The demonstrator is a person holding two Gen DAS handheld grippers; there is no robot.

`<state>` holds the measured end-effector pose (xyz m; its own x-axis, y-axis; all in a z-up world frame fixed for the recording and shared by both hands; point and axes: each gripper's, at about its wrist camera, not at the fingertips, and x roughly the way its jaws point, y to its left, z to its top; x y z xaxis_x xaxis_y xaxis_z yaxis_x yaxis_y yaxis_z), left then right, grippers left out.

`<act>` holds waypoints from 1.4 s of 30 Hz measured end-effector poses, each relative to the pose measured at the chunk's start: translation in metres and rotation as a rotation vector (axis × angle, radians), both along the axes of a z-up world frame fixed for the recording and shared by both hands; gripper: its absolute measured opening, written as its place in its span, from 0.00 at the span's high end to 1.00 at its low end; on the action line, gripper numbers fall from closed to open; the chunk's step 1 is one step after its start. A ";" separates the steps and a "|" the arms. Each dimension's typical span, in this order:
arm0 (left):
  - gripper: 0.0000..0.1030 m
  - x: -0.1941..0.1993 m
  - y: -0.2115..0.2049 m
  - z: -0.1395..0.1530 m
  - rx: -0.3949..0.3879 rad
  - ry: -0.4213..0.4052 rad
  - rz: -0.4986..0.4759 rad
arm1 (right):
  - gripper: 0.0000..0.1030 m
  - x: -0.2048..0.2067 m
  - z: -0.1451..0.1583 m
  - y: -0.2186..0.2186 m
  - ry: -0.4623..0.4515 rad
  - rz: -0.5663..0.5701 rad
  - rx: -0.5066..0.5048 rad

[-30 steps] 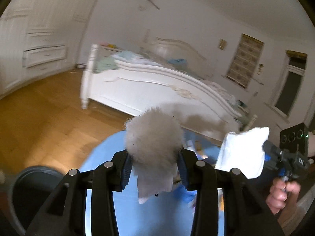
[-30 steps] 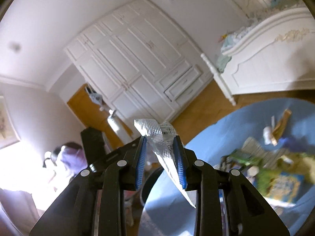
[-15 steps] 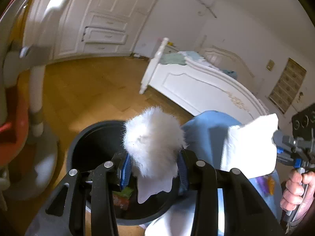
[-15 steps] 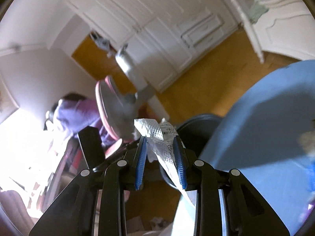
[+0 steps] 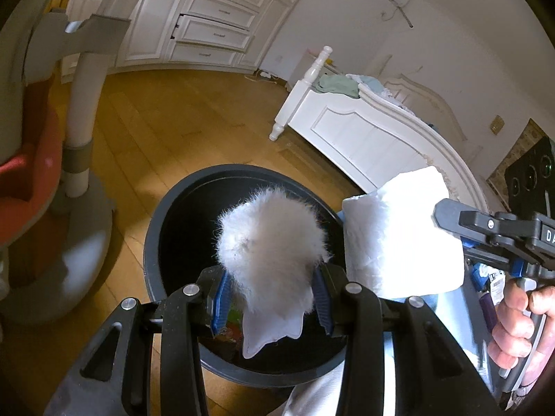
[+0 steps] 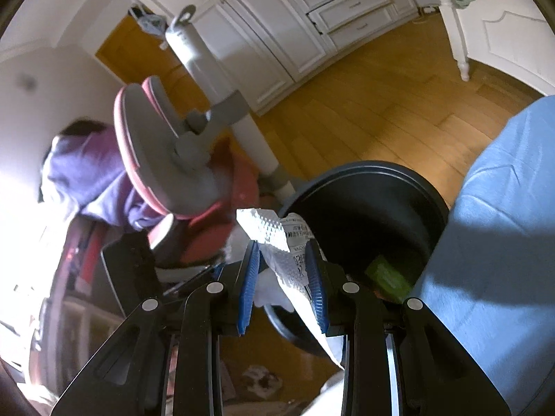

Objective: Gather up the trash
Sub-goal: 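Carry both items over the black bin and open both tools to release them, then grasp the purple bottle with the left tool while the right tool grasps the orange snack bag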

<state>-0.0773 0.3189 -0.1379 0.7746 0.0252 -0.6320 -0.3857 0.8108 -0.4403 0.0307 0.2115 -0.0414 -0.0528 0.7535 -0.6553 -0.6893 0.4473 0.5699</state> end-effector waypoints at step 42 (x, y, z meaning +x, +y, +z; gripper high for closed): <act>0.29 0.129 -0.329 0.050 0.021 0.112 -0.667 | 0.33 0.024 0.040 -0.445 -0.396 -0.556 -0.070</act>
